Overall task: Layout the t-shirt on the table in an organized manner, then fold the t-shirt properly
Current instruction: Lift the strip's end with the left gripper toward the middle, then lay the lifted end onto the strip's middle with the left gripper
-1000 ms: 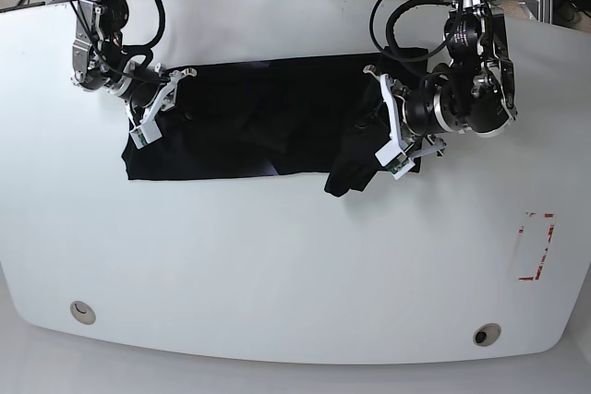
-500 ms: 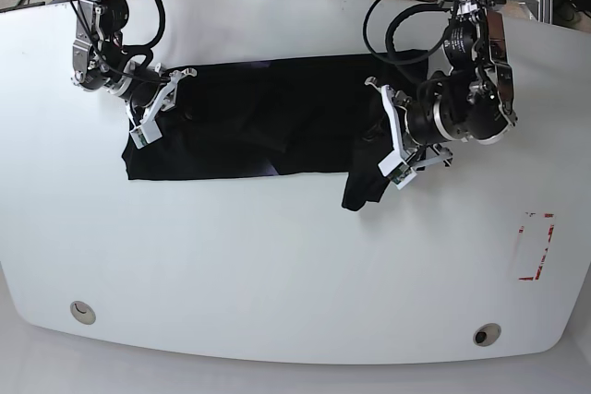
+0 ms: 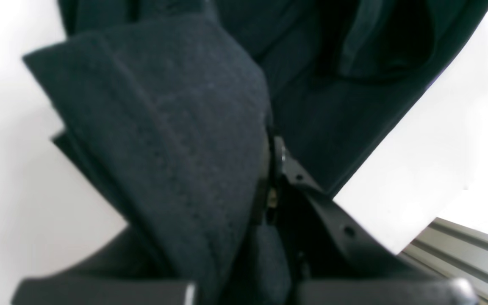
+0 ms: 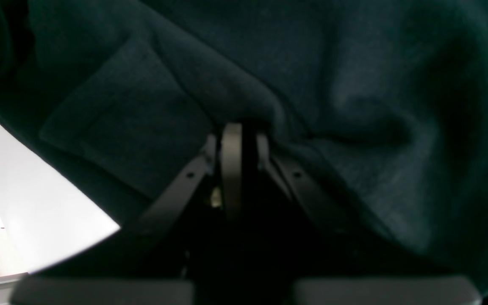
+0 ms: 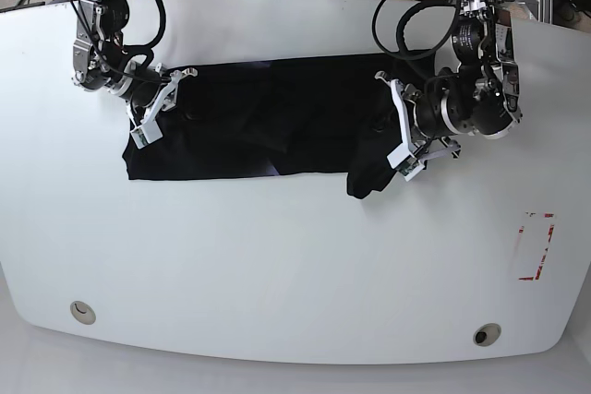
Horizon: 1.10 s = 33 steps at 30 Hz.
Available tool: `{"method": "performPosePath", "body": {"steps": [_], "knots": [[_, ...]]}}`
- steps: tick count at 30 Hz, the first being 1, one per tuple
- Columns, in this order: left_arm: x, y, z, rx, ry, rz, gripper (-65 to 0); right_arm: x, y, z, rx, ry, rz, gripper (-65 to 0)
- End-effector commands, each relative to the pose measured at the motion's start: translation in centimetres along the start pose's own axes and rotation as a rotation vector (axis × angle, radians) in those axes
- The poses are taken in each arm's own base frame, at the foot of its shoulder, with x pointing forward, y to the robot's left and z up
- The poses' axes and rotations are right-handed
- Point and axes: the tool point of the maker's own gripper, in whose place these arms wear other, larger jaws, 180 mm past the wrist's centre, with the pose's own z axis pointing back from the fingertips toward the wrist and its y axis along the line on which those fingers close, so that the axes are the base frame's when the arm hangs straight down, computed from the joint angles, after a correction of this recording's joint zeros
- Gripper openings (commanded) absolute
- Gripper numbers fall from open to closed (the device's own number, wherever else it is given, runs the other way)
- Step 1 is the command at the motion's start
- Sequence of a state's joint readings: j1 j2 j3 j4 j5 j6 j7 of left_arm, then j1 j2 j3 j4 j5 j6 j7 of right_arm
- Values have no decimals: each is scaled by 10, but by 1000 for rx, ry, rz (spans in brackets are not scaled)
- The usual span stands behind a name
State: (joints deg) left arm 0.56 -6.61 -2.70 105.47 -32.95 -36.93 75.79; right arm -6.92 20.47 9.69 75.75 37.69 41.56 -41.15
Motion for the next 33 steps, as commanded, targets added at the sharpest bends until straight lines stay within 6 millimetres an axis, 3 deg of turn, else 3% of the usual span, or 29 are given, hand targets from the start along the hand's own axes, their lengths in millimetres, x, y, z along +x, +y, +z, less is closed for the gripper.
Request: {"method": "performPosePath", "body": {"steps": [1,13,21,25,33], "knots": [[11,3,4,3,-40,-11,-650,-38,-12,5,-64,179,16,-606],[-9,28,19,64,28,-42,-650,-32,-10,6,-44,150,-5,-606],[3,24,16,52,-29,-45,-650,-33,-9,5,-42,152,-6,-606],[14,15,10,32,-70,-31,-650,-34,-9,5,-41,152,-7,-606],[19,12,-10,39,-52,28,-628,-34,-8,5,-40,153,-9,-606]]}}
